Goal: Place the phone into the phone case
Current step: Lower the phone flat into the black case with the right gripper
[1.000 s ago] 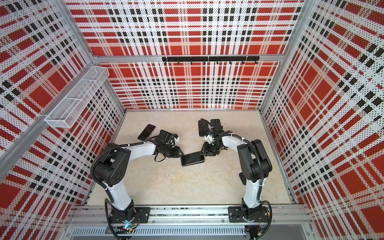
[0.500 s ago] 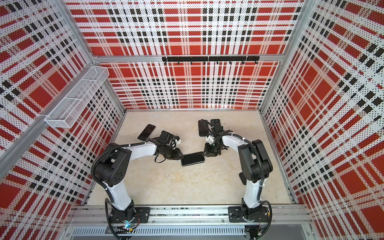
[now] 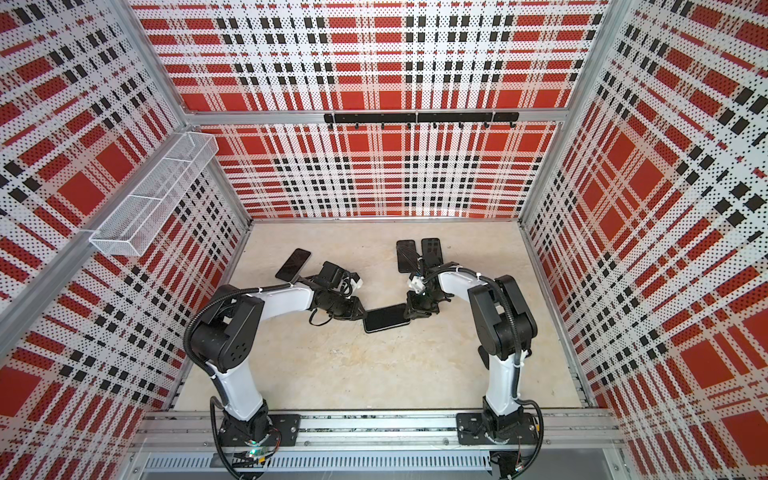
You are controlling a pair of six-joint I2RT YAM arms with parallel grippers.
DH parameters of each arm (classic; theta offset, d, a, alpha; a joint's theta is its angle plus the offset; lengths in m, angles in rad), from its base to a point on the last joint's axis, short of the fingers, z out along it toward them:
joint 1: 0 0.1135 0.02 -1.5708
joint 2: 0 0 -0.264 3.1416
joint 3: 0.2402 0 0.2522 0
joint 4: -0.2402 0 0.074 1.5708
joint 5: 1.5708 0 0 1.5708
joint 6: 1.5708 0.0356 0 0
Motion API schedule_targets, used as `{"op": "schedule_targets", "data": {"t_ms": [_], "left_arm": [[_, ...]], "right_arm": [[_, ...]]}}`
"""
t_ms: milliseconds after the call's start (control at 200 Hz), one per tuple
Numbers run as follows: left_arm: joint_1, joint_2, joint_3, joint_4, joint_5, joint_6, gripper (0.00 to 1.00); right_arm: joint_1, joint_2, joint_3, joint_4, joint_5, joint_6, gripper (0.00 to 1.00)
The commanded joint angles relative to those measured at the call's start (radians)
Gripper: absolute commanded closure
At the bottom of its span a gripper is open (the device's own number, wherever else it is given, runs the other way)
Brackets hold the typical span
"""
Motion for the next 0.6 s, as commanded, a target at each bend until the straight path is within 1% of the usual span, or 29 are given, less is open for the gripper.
{"op": "schedule_targets", "data": {"t_ms": [0,120,321,596], "left_arm": [[-0.011,0.034,0.008,-0.003,0.036,-0.007,0.79],[-0.013,0.034,0.004,0.012,0.041,-0.02,0.83],[-0.017,0.038,0.004,0.015,0.04,-0.025,0.82],[-0.019,0.047,0.003,0.021,0.038,-0.033,0.82]], "right_arm": [[0.041,0.033,0.017,0.022,-0.046,-0.01,0.79],[0.056,0.034,0.005,0.032,-0.058,0.002,0.81],[0.065,0.037,-0.026,0.018,-0.025,0.002,0.82],[0.085,0.068,-0.071,-0.004,0.01,0.001,0.85]]}}
